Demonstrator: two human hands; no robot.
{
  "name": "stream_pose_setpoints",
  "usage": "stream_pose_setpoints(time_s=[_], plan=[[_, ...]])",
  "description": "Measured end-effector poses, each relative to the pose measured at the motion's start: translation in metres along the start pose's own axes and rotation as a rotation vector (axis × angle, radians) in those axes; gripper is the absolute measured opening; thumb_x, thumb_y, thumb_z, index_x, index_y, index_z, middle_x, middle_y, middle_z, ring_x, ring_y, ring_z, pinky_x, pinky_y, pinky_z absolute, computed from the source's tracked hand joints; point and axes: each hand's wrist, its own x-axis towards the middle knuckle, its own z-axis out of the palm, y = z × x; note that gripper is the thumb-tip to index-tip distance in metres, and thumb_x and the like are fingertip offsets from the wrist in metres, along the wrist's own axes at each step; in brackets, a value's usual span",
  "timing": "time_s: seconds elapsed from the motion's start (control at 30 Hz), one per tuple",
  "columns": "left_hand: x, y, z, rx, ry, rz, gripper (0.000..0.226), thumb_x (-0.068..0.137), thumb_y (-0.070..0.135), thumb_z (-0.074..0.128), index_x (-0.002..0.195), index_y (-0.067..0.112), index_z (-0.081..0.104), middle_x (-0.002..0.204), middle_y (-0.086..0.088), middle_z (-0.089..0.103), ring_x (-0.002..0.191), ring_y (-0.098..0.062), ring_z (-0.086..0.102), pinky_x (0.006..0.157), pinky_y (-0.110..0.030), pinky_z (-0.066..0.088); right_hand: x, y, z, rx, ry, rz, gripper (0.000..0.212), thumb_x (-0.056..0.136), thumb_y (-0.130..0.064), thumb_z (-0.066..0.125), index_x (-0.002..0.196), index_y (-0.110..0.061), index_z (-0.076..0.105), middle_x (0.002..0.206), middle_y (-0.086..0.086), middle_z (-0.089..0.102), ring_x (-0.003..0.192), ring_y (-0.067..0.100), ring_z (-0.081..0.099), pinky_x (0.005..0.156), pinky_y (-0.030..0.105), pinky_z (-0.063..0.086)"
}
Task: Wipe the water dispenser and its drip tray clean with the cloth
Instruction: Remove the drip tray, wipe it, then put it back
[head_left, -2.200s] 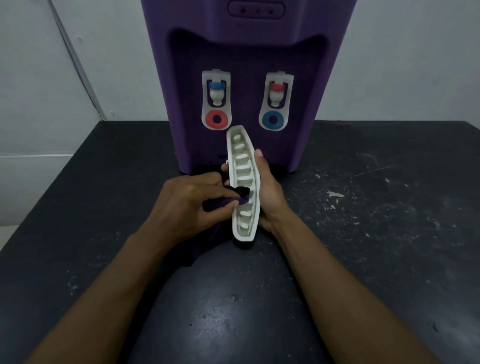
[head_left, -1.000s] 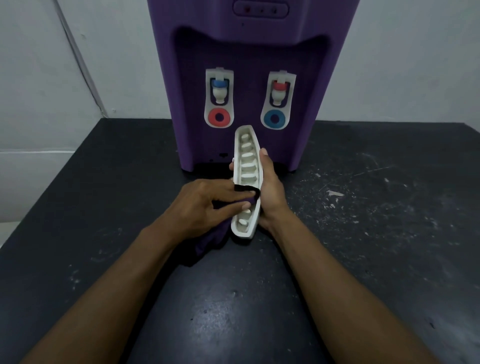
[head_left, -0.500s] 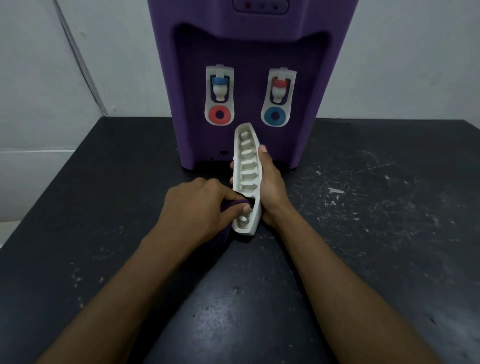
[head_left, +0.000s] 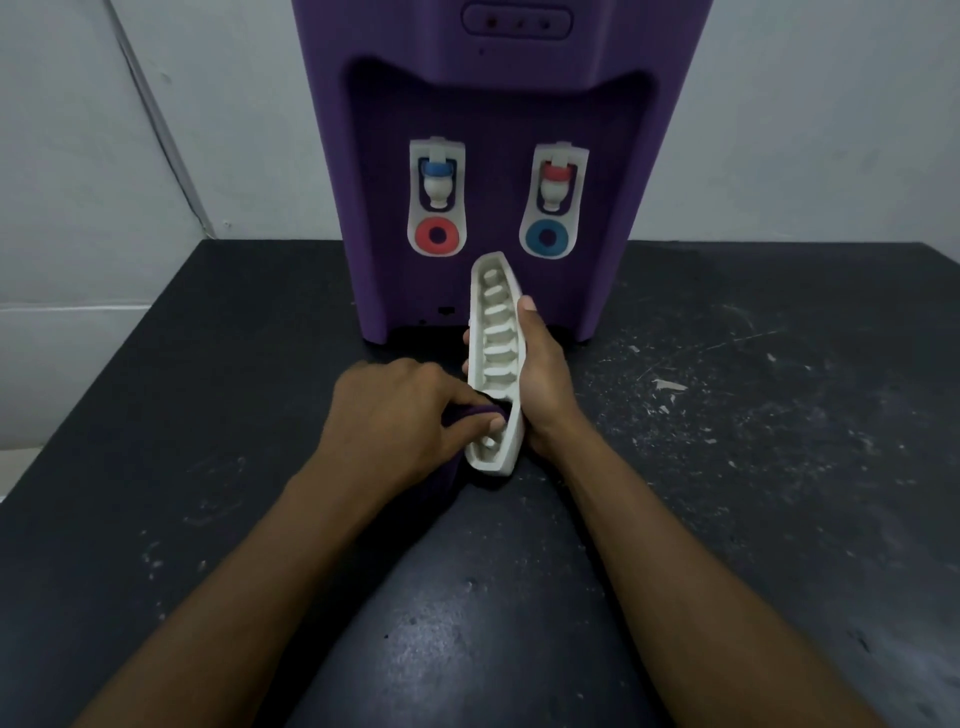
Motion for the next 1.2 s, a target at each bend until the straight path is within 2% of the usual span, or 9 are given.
stream_pose_setpoints(time_s=[0.07, 0.13, 0.27, 0.37, 0.5, 0.6, 0.8, 1.03, 1.2], plan=[[-0.003, 0.005, -0.001, 0.025, 0.056, -0.007, 0.019, 0.08, 0.064, 0.068, 0.091, 0.051, 0.077, 0.061, 0.012, 0.065, 0.05, -0.006, 0.039, 0.049, -0.019, 0.018, 0.0, 0.003, 0.0, -0.019, 0.037, -0.023, 0.056, 0.105, -0.056, 0.043, 0.13, -0.011, 0.065, 0.119, 0.017, 0.074, 0.111, 0.034, 0.071, 0.1, 0.053, 0.056], [-0.004, 0.005, 0.002, -0.07, -0.008, -0.056, 0.018, 0.085, 0.063, 0.065, 0.099, 0.054, 0.074, 0.071, 0.013, 0.069, 0.059, -0.007, 0.054, 0.05, -0.024, 0.028, -0.002, 0.003, 0.001, -0.008, 0.066, -0.021, 0.057, 0.104, -0.058, 0.042, 0.131, -0.013, 0.065, 0.121, 0.014, 0.074, 0.114, 0.033, 0.07, 0.103, 0.054, 0.054], [0.002, -0.003, 0.011, -0.364, -0.174, -0.099, 0.016, 0.09, 0.053, 0.067, 0.105, 0.054, 0.073, 0.091, 0.022, 0.076, 0.081, -0.002, 0.067, 0.069, -0.033, 0.053, -0.004, -0.001, 0.002, 0.1, 0.052, 0.045, 0.067, 0.104, -0.06, 0.041, 0.127, -0.001, 0.065, 0.098, 0.009, 0.075, 0.084, 0.023, 0.073, 0.074, 0.038, 0.059], [0.002, -0.008, 0.021, -0.564, -0.175, -0.063, 0.017, 0.091, 0.043, 0.073, 0.107, 0.044, 0.077, 0.089, 0.026, 0.074, 0.081, 0.001, 0.069, 0.075, -0.039, 0.056, -0.003, -0.002, 0.001, 0.19, -0.022, 0.071, 0.064, 0.104, -0.06, 0.039, 0.106, -0.006, 0.072, 0.084, 0.006, 0.071, 0.068, 0.017, 0.066, 0.061, 0.033, 0.055], [0.002, -0.017, 0.031, -0.619, -0.136, 0.031, 0.023, 0.093, 0.038, 0.072, 0.115, 0.034, 0.077, 0.089, 0.036, 0.066, 0.084, 0.008, 0.066, 0.074, -0.03, 0.056, -0.004, -0.005, 0.0, 0.249, -0.087, 0.091, 0.064, 0.104, -0.061, 0.039, 0.093, -0.011, 0.076, 0.079, 0.007, 0.068, 0.064, 0.017, 0.064, 0.056, 0.031, 0.054], [0.002, -0.019, 0.032, -0.606, -0.142, 0.088, 0.028, 0.093, 0.043, 0.068, 0.119, 0.034, 0.075, 0.088, 0.043, 0.061, 0.082, 0.015, 0.062, 0.072, -0.017, 0.048, -0.002, -0.005, -0.003, 0.233, -0.094, 0.077, 0.063, 0.104, -0.06, 0.038, 0.099, -0.007, 0.072, 0.078, 0.007, 0.067, 0.064, 0.017, 0.064, 0.057, 0.031, 0.055], [0.003, -0.022, 0.025, -0.544, -0.127, 0.185, 0.028, 0.09, 0.045, 0.072, 0.118, 0.039, 0.074, 0.071, 0.028, 0.056, 0.063, 0.002, 0.054, 0.056, -0.036, 0.049, 0.0, -0.004, -0.006, 0.221, -0.1, 0.073, 0.063, 0.105, -0.06, 0.036, 0.097, -0.009, 0.072, 0.078, 0.007, 0.067, 0.064, 0.017, 0.063, 0.057, 0.03, 0.053], [0.002, -0.016, 0.006, -0.377, -0.24, 0.094, 0.025, 0.085, 0.061, 0.067, 0.108, 0.054, 0.073, 0.092, 0.029, 0.071, 0.082, 0.001, 0.066, 0.069, -0.034, 0.053, 0.002, -0.002, -0.01, 0.181, -0.077, 0.09, 0.067, 0.103, -0.064, 0.038, 0.106, -0.005, 0.069, 0.079, 0.007, 0.068, 0.067, 0.017, 0.066, 0.061, 0.032, 0.054], [-0.003, 0.011, -0.001, 0.118, -0.129, 0.052, 0.034, 0.087, 0.074, 0.048, 0.11, 0.059, 0.068, 0.088, 0.013, 0.072, 0.078, -0.01, 0.066, 0.051, -0.026, 0.025, 0.004, -0.003, -0.01, 0.027, 0.042, 0.008, 0.08, 0.09, -0.069, 0.046, 0.137, -0.005, 0.061, 0.117, 0.013, 0.073, 0.107, 0.03, 0.07, 0.1, 0.051, 0.054]])
